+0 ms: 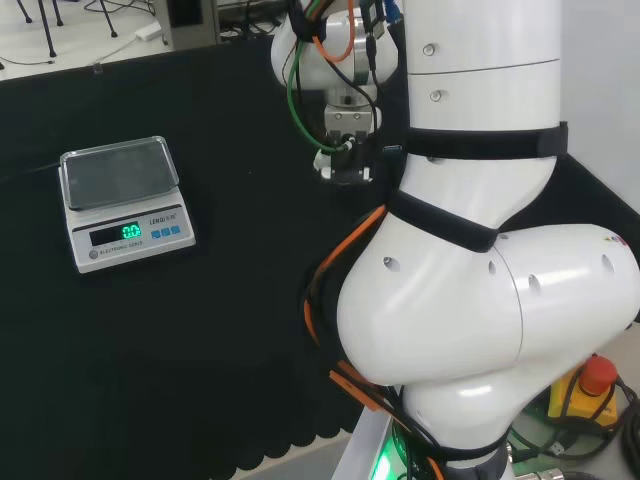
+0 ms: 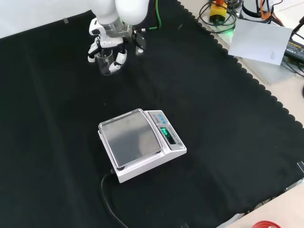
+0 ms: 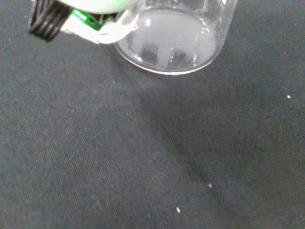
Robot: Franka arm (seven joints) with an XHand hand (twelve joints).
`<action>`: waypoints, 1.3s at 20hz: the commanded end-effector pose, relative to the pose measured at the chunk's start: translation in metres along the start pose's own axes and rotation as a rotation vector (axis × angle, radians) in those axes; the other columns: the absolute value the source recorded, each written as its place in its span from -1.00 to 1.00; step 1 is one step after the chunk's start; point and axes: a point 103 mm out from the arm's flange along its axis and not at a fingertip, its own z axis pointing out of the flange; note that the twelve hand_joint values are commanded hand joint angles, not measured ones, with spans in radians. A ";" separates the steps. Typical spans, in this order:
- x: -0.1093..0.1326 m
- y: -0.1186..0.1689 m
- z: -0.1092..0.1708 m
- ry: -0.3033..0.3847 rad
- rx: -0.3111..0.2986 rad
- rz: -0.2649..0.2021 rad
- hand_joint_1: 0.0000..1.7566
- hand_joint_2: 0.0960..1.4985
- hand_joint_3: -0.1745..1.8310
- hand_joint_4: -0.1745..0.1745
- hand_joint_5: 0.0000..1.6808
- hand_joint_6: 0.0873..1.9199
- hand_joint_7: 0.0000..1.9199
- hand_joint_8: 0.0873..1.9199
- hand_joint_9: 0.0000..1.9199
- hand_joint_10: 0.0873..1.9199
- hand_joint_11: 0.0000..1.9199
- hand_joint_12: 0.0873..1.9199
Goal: Pick up the beaker.
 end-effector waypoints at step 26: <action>0.043 -0.026 -0.112 0.023 -0.159 -0.053 0.33 -0.26 0.01 0.56 -0.40 0.38 -0.28 0.02 0.17 -0.38 0.06 0.13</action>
